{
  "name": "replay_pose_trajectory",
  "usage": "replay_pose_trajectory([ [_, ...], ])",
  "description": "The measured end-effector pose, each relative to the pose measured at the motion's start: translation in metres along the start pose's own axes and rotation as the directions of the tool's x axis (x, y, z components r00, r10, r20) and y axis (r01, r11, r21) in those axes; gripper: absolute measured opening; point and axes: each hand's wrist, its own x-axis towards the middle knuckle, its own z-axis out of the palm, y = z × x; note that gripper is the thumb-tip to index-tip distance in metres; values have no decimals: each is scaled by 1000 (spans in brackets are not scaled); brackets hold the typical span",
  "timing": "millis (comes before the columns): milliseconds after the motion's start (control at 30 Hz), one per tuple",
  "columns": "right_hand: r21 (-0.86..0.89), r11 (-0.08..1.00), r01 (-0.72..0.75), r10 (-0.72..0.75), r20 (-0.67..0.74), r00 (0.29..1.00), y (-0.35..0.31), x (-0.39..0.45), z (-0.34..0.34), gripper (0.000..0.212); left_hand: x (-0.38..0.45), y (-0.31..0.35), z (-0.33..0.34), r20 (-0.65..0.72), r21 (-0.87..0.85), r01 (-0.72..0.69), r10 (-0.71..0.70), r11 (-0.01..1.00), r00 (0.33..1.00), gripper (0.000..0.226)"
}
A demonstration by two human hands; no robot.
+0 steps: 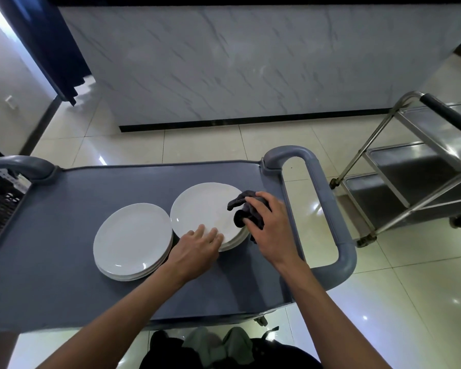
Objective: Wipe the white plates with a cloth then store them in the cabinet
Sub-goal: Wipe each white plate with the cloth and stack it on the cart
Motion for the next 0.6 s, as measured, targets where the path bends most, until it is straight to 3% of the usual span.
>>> replay_pose_trajectory([
  [167,-4,1000,20,-20,24,1000,-3,0,6,50,-2,0,-4,6,-93,46,-45,995,999,19],
  [300,3,999,40,-41,37,999,-6,-1,11,51,-5,-3,4,45,-177,115,-109,978,993,28],
  [600,12,998,60,-60,62,996,-25,-3,24,50,-24,-14,13,-166,-318,86,-144,944,976,13],
])
